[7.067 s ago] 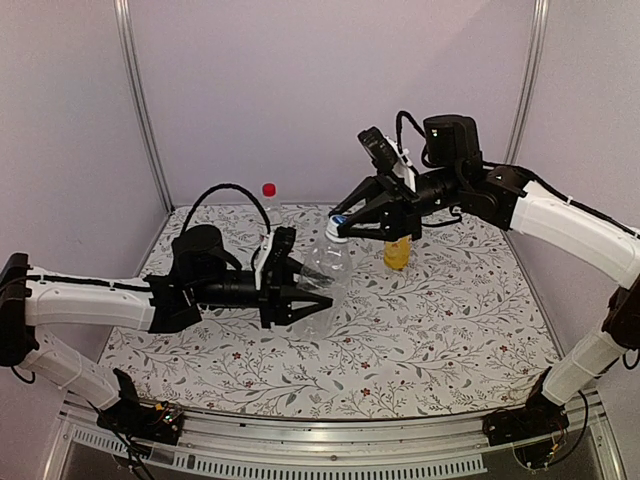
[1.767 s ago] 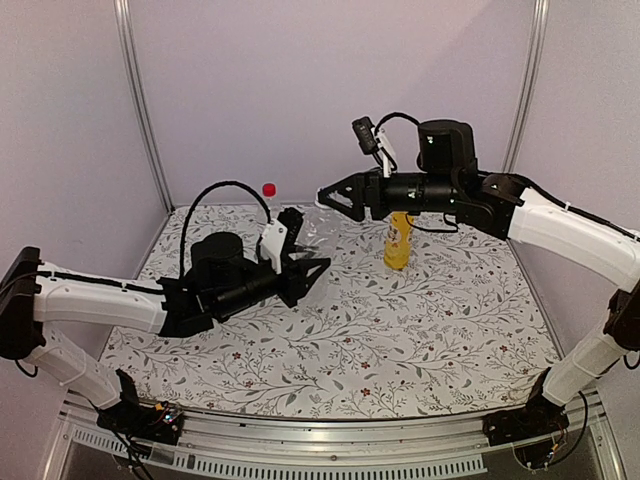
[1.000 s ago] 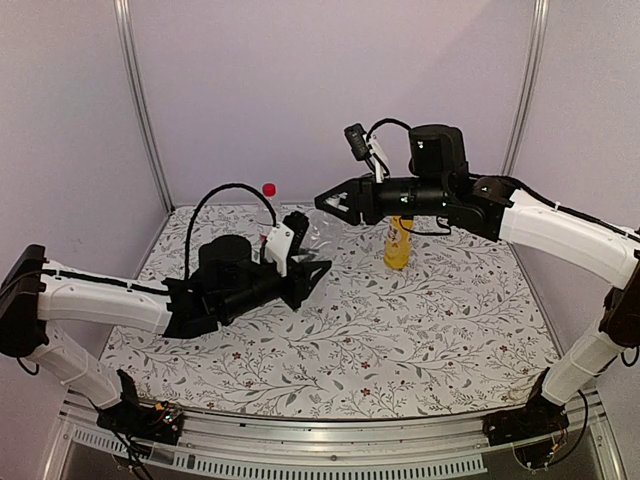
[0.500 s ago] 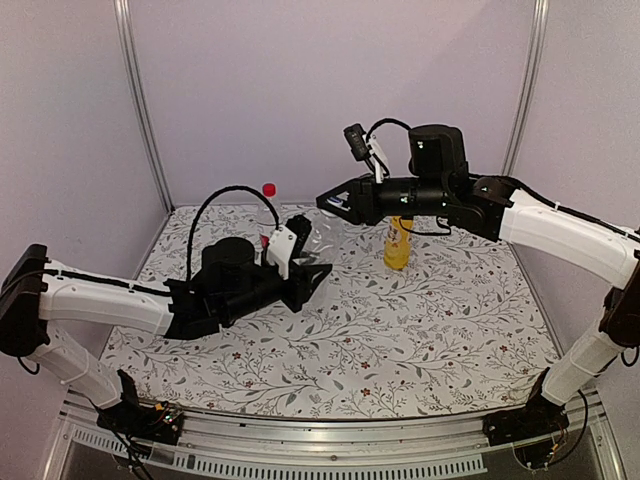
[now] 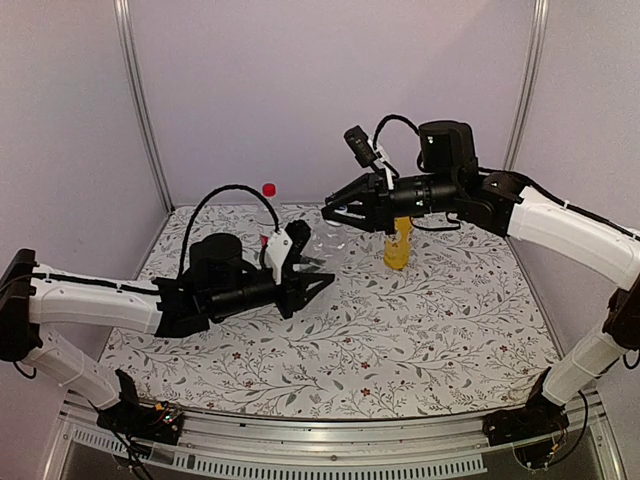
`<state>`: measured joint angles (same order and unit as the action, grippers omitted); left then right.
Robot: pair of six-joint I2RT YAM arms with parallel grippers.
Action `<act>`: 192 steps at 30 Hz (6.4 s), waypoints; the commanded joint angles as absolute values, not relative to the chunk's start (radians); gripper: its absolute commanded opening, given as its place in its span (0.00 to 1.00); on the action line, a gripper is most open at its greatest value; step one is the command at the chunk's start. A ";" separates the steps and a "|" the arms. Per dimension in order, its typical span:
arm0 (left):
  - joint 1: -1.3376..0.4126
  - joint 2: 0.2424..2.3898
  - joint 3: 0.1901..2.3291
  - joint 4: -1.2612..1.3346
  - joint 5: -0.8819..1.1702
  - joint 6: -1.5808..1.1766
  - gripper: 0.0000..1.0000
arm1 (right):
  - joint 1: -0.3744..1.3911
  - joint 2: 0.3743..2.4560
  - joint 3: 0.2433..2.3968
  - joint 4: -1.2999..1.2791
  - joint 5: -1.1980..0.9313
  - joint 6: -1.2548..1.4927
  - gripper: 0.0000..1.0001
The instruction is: Unscrew the bottle caps
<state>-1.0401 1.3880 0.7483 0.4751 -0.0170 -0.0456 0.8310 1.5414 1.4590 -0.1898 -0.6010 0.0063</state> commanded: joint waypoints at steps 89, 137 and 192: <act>-1.045 1.419 0.759 0.516 -0.159 -0.107 0.35 | 0.890 1.580 1.510 -0.157 -0.334 0.236 0.48; -0.975 1.299 0.667 0.506 0.605 -0.076 0.35 | 0.840 1.507 1.450 -0.169 -0.944 -0.236 0.24; -0.983 1.330 0.721 0.492 -0.062 -0.164 0.30 | 0.909 1.568 1.584 -0.177 -0.232 0.259 0.81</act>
